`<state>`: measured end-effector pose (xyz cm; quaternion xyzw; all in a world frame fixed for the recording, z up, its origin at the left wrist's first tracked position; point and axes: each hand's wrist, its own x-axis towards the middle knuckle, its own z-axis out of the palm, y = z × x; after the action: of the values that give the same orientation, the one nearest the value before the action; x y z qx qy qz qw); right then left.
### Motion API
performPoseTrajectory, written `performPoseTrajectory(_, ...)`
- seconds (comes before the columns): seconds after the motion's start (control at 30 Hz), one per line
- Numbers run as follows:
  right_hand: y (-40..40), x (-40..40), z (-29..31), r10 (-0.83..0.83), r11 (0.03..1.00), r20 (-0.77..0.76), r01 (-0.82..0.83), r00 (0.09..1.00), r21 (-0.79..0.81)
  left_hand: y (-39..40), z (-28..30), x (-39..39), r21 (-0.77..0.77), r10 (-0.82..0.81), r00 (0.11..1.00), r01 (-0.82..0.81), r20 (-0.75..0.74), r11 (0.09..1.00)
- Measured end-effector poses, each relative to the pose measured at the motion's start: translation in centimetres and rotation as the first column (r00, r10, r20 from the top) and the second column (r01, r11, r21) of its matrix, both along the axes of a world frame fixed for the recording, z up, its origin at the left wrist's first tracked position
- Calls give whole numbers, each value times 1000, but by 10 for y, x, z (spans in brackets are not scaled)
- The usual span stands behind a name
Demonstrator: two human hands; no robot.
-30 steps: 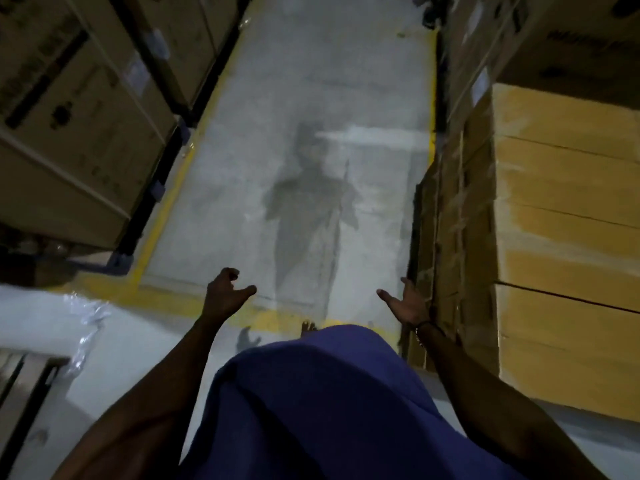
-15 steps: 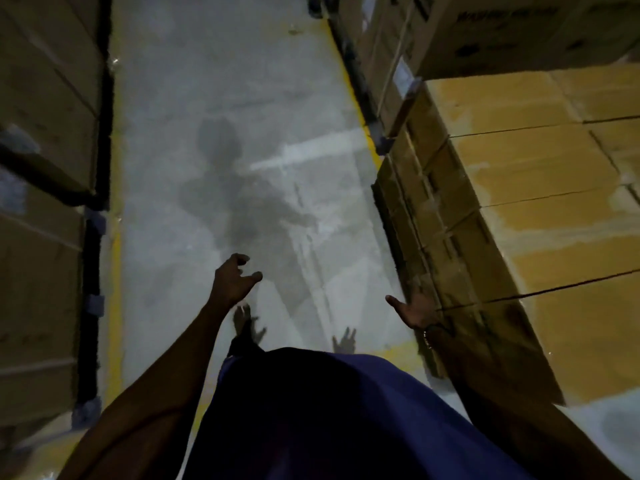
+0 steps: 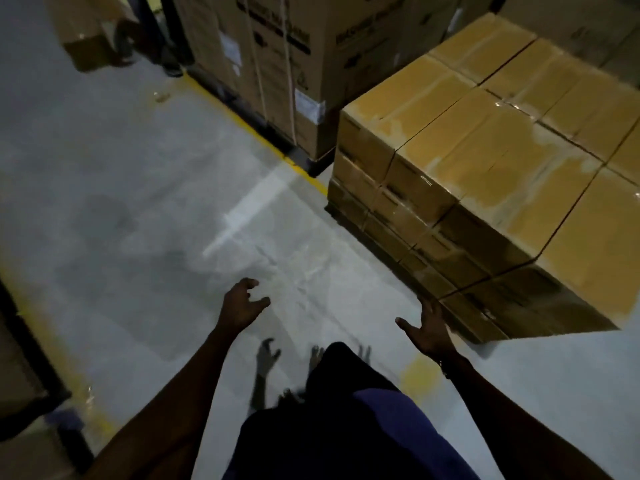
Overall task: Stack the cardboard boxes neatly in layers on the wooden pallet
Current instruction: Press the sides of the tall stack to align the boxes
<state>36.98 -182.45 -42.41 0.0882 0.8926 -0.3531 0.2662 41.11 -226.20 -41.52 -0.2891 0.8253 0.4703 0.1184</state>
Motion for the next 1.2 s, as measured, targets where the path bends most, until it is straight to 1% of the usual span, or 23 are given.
performPoseTrajectory(0.07,-18,-10,-2,-81,996,-32,80,996,-30,-8,5,-50,27,-47,998,48,-36,998)
performPoseTrajectory(0.17,-43,-30,-11,-180,983,-53,177,982,-58,-12,7,-131,15,-166,982,168,-94,986)
performPoseTrajectory(0.27,-64,-66,-20,-218,974,-72,213,973,-70,-10,1,-208,1,-289,946,293,-149,956)
performPoseTrajectory(0.37,-83,-107,-26,-224,974,-86,222,971,-37,-5,-1,-272,-5,-373,912,377,-174,926)
performPoseTrajectory(0.47,-97,-152,-36,-200,980,-175,201,964,-15,-2,-11,-334,-38,-474,862,476,-179,879)
performPoseTrajectory(0.6,-113,-216,-48,-264,958,-147,277,953,70,8,-37,-406,-86,-624,766,618,-154,781)
performPoseTrajectory(0.67,-116,-246,-66,-289,949,-170,305,942,79,17,-57,-438,-106,-680,720,671,-143,733)
performPoseTrajectory(0.8,-118,-301,-117,-281,946,-258,313,924,91,40,-126,-494,-248,-820,550,782,-157,572)
performPoseTrajectory(0.87,-117,-327,-149,-266,939,-339,322,902,119,57,-164,-520,-330,-874,454,810,-171,485)
performPoseTrajectory(0.93,-113,-352,-185,-184,925,-445,307,877,222,76,-205,-547,-435,-919,325,810,-223,392)
performPoseTrajectory(1.0,-109,-375,-220,-72,898,-558,297,827,326,95,-244,-573,-527,-939,204,785,-278,326)
performPoseTrajectory(1.07,-105,-399,-257,-17,880,-639,314,769,355,112,-280,-598,-626,-936,112,717,-333,308)
performPoseTrajectory(1.2,-99,-437,-322,65,838,-726,358,685,412,135,-345,-637,-795,-920,-44,521,-390,311)
